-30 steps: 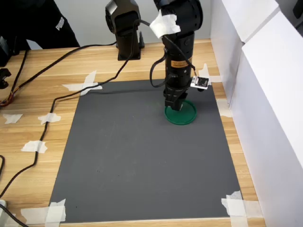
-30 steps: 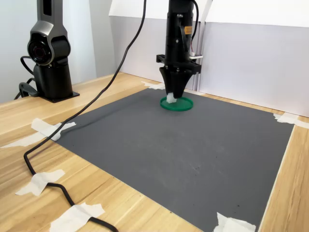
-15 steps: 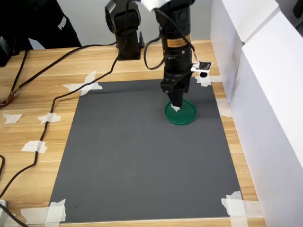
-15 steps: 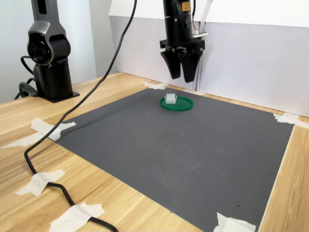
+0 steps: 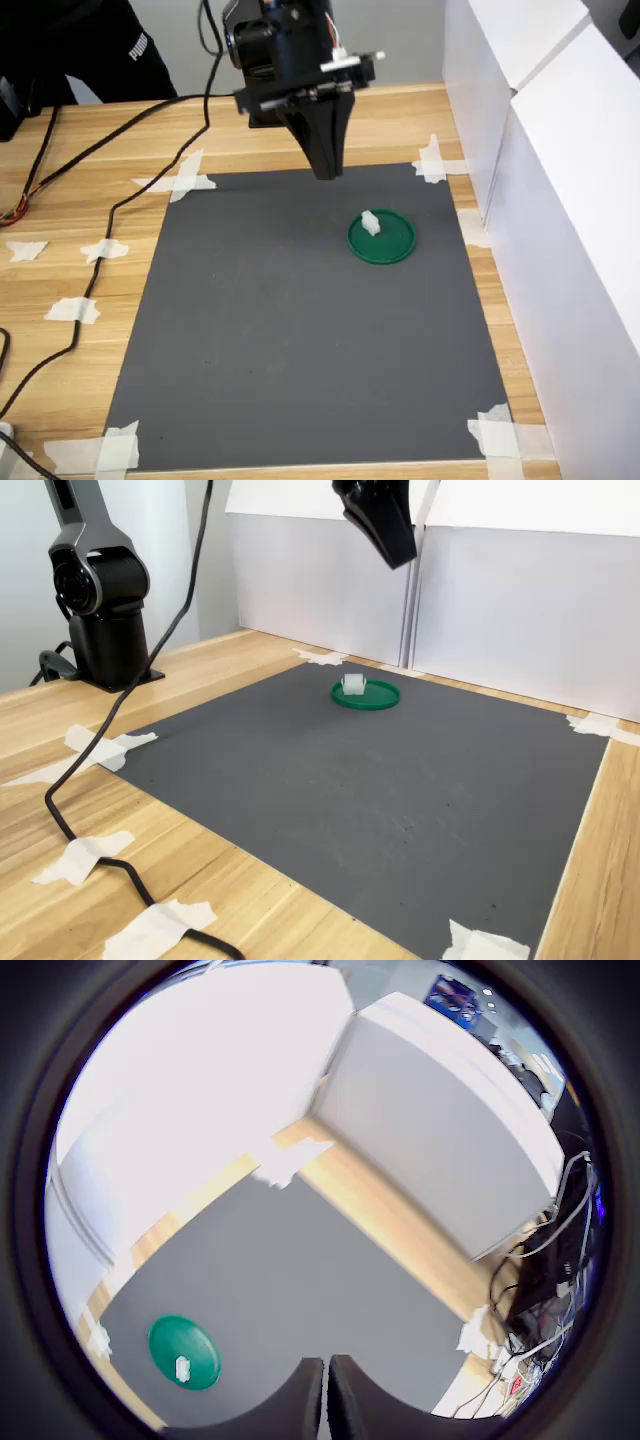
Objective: Grasp a white terminal and put it on the green lid.
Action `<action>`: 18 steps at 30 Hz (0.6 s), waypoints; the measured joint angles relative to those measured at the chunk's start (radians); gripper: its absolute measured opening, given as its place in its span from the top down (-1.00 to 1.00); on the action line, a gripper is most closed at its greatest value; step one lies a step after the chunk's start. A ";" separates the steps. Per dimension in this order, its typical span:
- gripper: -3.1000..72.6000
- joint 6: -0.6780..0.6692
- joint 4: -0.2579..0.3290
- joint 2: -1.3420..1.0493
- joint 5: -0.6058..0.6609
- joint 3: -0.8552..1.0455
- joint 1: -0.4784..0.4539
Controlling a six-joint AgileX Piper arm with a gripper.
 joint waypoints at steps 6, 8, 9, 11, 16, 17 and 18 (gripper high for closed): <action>0.96 0.164 -0.001 -0.198 -0.129 0.141 -0.067; 0.96 0.223 -0.003 -0.265 -0.195 0.221 -0.093; 0.96 0.256 -0.003 -0.302 -0.238 0.269 -0.105; 0.96 0.321 -0.003 -0.375 -0.319 0.367 -0.129; 0.96 0.425 0.009 -0.541 -0.411 0.579 -0.159; 0.96 0.434 0.012 -0.574 -0.411 0.615 -0.160; 0.96 0.440 0.013 -0.606 -0.406 0.649 -0.161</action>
